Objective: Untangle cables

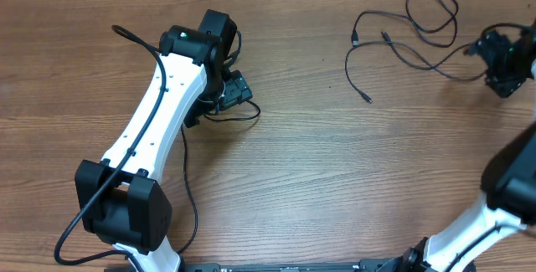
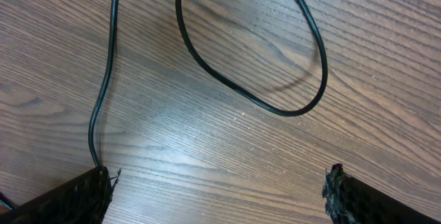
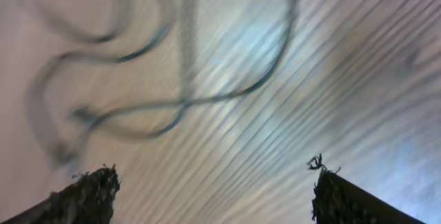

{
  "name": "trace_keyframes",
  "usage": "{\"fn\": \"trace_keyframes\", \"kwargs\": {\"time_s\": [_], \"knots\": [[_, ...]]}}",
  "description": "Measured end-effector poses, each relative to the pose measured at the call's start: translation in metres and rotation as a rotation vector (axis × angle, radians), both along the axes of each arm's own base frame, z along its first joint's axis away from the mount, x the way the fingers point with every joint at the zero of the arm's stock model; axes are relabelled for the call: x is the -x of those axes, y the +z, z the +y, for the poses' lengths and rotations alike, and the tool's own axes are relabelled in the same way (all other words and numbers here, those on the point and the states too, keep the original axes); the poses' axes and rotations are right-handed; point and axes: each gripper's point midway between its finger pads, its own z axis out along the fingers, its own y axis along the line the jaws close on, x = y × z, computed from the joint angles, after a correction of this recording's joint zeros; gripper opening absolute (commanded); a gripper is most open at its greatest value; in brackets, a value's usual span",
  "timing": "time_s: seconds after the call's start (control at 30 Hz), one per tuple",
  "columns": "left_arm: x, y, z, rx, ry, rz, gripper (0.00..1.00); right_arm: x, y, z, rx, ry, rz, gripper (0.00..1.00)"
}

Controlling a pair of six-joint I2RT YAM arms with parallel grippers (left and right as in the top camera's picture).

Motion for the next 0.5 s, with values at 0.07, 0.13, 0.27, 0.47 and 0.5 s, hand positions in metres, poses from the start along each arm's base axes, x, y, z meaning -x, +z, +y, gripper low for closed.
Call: {"fn": "trace_keyframes", "kwargs": {"time_s": [0.07,0.13,0.27,0.47,0.5], "knots": [[0.0,0.0,0.0,0.0,0.0,-0.001,0.99,0.008,0.029,0.02,-0.019,0.031,-0.029,0.93],[-0.001,0.0,0.001,0.0,0.003,-0.001,1.0,0.018,0.054,0.044,-0.043,0.07,-0.051,0.93],[-0.003,0.0,0.012,0.0,0.034,0.002,1.0,0.04,0.082,0.091,-0.086,0.153,-0.04,0.95],[-0.01,0.0,0.043,-0.001,0.124,0.003,0.99,0.064,0.089,0.175,-0.116,0.379,0.036,1.0],[-0.012,0.0,0.048,0.0,0.139,-0.001,1.0,0.065,0.089,0.189,-0.114,0.425,0.04,1.0]]}}
